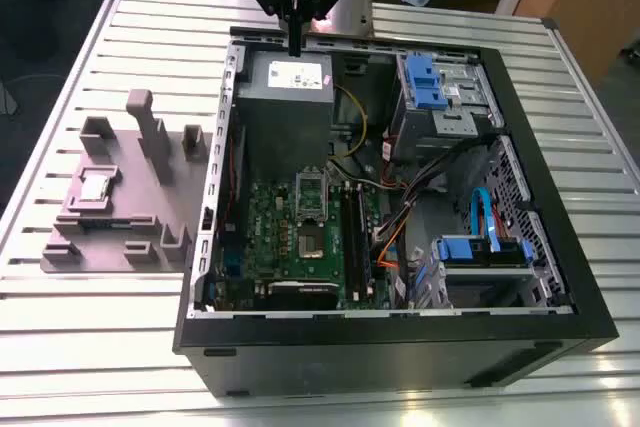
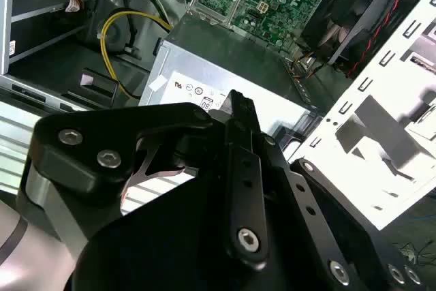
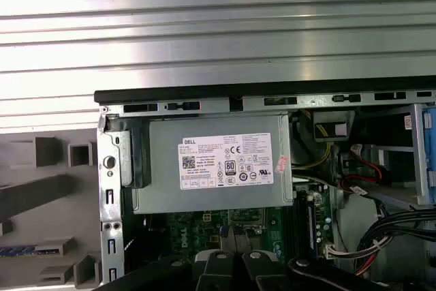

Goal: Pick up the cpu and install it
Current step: 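Reach for the cpu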

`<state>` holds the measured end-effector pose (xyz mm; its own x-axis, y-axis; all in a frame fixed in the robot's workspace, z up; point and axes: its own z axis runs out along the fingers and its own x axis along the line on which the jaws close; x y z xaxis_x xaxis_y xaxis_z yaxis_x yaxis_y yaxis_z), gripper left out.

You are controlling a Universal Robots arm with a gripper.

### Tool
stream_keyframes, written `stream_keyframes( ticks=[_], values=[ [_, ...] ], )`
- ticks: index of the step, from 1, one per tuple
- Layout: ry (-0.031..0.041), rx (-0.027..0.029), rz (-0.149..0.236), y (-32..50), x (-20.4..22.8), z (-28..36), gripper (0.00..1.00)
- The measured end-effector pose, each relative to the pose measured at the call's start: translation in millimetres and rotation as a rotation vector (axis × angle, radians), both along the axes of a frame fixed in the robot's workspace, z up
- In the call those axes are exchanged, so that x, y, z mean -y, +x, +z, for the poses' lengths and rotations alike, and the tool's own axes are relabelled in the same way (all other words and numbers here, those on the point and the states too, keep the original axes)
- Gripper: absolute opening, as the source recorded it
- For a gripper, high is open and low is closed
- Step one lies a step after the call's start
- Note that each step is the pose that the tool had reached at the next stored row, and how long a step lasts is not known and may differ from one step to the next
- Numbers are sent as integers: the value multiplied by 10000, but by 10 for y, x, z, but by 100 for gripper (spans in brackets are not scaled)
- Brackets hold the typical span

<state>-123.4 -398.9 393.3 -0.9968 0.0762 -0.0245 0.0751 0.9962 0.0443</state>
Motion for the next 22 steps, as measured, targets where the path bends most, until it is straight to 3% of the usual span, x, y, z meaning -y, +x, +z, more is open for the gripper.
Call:
stream_keyframes(
  ticks=[22],
  values=[
    [0,0,0,-41,0,0,10]
  ],
)
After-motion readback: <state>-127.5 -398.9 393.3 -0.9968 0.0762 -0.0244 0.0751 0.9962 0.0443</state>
